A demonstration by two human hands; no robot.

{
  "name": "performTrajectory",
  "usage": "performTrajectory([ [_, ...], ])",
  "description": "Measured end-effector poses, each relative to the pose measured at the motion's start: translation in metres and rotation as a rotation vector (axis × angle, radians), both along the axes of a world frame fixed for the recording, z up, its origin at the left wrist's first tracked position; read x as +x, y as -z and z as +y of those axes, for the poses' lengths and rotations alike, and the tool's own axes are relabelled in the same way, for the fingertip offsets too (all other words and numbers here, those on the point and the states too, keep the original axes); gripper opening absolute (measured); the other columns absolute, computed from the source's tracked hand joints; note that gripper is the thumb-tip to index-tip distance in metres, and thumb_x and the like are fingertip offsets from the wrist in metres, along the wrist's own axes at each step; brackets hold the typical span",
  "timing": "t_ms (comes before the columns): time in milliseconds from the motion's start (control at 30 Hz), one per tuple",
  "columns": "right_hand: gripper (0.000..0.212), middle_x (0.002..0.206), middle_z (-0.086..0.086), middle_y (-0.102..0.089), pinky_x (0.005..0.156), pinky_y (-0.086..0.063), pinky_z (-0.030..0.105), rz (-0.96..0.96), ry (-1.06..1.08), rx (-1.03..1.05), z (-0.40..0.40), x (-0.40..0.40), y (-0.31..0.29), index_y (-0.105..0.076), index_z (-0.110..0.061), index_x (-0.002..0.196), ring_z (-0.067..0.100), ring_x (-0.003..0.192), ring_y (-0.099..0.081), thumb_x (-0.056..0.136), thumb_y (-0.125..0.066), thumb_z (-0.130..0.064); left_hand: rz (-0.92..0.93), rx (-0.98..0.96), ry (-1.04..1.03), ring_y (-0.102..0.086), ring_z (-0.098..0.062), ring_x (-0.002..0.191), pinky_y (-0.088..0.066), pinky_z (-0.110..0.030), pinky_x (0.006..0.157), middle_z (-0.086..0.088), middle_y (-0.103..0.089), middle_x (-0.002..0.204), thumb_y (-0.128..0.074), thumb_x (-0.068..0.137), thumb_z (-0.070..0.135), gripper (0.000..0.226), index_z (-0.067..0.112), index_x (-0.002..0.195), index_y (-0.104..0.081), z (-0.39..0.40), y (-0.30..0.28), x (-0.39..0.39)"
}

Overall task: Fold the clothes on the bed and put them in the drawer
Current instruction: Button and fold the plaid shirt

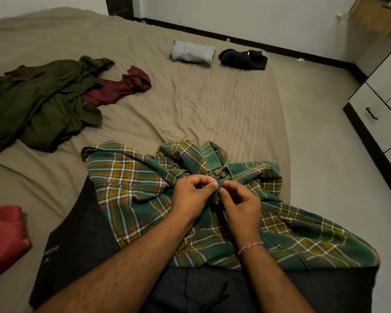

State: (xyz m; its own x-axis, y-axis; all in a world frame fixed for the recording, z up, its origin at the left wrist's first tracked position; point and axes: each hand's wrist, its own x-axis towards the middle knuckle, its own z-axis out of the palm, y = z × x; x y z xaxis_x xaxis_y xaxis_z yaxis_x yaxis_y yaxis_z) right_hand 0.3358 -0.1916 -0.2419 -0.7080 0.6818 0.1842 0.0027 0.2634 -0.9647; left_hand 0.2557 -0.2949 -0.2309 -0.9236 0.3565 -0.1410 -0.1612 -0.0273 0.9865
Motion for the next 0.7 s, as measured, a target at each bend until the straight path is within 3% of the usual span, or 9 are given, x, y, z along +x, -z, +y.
performTrajectory([
  [100,0.032,0.1,-0.011,-0.077,0.085,-0.06,0.029,-0.017,0.003,0.082,0.0,-0.002,0.003,-0.075,-0.034,0.102,0.007,0.095,-0.073,0.09,-0.076,-0.005,-0.02,-0.008,0.013,-0.074,-0.019,0.077,-0.061,-0.028,0.072,-0.01,-0.079,0.083,-0.077,0.089,0.004,0.002,0.005,0.09,-0.08,0.0,0.0,-0.002],
  [267,0.022,0.101,-0.012,-0.075,0.083,-0.058,0.024,-0.047,0.034,0.339,0.001,-0.002,0.005,-0.078,-0.02,0.108,0.001,0.092,-0.07,0.089,-0.077,-0.009,-0.011,-0.034,0.009,-0.076,-0.016,0.087,-0.06,-0.023,0.077,-0.004,-0.08,0.088,-0.075,0.092,0.008,0.007,0.007,0.093,-0.081,-0.001,0.001,-0.002],
  [400,0.021,0.103,-0.008,-0.076,0.086,-0.048,0.008,-0.063,0.049,0.465,0.0,-0.003,0.003,-0.078,-0.016,0.11,0.001,0.095,-0.068,0.09,-0.077,-0.01,-0.045,-0.033,0.038,-0.077,-0.028,0.088,-0.064,-0.039,0.082,-0.012,-0.079,0.089,-0.081,0.087,0.007,0.008,0.006,0.095,-0.079,0.0,0.002,-0.001],
  [467,0.022,0.103,-0.006,-0.076,0.086,-0.043,0.003,-0.09,0.048,0.516,-0.002,-0.003,0.003,-0.078,-0.016,0.109,-0.002,0.094,-0.064,0.088,-0.079,-0.011,-0.016,-0.096,0.028,-0.077,-0.026,0.086,-0.064,-0.044,0.084,-0.008,-0.079,0.086,-0.08,0.088,0.008,0.005,0.011,0.092,-0.08,0.002,0.008,-0.003],
  [700,0.018,0.1,-0.006,-0.076,0.078,-0.058,0.03,-0.088,0.013,0.714,0.003,-0.004,-0.001,-0.077,-0.019,0.107,0.009,0.09,-0.07,0.089,-0.079,-0.017,-0.123,-0.057,0.066,-0.075,-0.028,0.089,-0.061,-0.047,0.089,-0.011,-0.078,0.087,-0.071,0.095,0.007,0.011,0.011,0.088,-0.078,0.002,0.009,-0.006],
])
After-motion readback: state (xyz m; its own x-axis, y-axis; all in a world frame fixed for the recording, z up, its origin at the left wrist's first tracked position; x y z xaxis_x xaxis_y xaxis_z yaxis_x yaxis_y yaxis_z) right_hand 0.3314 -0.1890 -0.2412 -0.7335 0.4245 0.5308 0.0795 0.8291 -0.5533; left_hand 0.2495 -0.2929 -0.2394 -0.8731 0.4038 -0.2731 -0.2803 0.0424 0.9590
